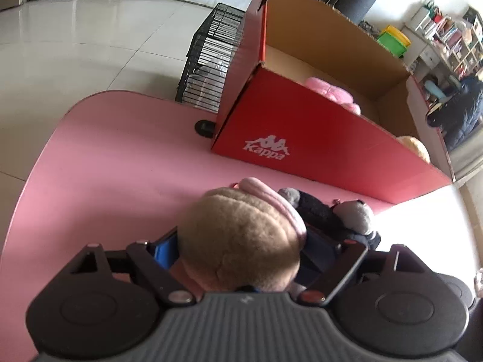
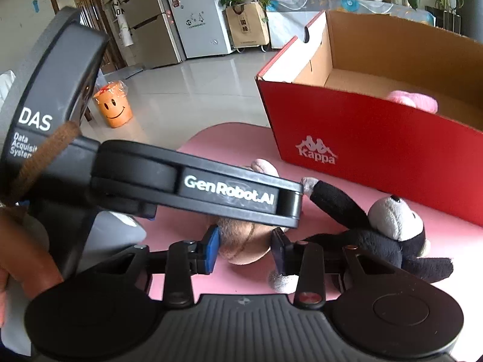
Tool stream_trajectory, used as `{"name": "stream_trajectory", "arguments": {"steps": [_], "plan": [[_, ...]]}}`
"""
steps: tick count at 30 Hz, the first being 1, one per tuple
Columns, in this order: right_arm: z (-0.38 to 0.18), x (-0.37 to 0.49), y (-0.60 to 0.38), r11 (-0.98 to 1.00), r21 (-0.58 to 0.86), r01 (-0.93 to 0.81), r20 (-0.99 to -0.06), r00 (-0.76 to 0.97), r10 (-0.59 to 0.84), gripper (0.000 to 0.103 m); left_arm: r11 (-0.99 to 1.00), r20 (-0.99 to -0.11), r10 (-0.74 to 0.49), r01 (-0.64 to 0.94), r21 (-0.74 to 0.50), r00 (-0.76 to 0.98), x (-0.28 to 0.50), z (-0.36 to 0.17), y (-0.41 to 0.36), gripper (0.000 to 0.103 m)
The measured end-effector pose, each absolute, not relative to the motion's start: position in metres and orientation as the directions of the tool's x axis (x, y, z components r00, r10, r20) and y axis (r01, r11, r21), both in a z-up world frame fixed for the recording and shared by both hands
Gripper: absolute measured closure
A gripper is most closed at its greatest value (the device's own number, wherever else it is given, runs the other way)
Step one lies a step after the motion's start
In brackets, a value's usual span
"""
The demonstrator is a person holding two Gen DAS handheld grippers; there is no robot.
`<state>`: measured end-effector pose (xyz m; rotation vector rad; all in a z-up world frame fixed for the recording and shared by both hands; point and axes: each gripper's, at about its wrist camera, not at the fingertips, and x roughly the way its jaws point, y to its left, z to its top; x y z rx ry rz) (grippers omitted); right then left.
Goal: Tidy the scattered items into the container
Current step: 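Close the left gripper on the tan round plush while the right gripper grips it too, then lift the tan plush with both grippers and carry it over the shoebox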
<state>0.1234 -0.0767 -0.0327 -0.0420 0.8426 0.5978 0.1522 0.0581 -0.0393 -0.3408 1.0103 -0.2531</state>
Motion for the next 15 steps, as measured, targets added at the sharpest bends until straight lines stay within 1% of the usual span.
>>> {"name": "stream_trajectory", "arguments": {"steps": [5,7,9,10,14,15], "plan": [[-0.0259,0.116,-0.0785,0.829,0.19,-0.525,-0.708,0.512,0.486,0.065,0.916,-0.782,-0.363,0.042,-0.398,0.507,0.144,-0.0316,0.0596,0.018],[-0.0276,0.1175,-0.0765,0.827,0.188,-0.53,-0.721,0.497,0.482,0.065,0.921,-0.79,-0.351,0.03,-0.389,0.503,0.1422,-0.0317,0.0596,0.017],[-0.0299,0.1182,-0.0743,0.823,0.181,-0.538,-0.735,0.482,0.477,0.065,0.927,-0.801,-0.332,0.014,-0.375,0.499,0.1417,-0.0328,0.0597,0.011],[-0.0311,0.1188,-0.0737,0.826,0.172,-0.536,-0.738,0.486,0.469,0.065,0.929,-0.804,-0.324,0.006,-0.371,0.499,0.1416,-0.0331,0.06,0.005],[-0.033,0.1216,-0.0778,0.834,0.203,-0.512,-0.732,0.487,0.477,0.065,0.925,-0.801,-0.313,-0.028,-0.379,0.51,0.1463,-0.0328,0.0644,0.003],[-0.0332,0.1223,-0.0782,0.836,0.207,-0.508,-0.729,0.49,0.478,0.063,0.925,-0.802,-0.311,-0.031,-0.379,0.51,0.1475,-0.033,0.0643,0.003]]}}
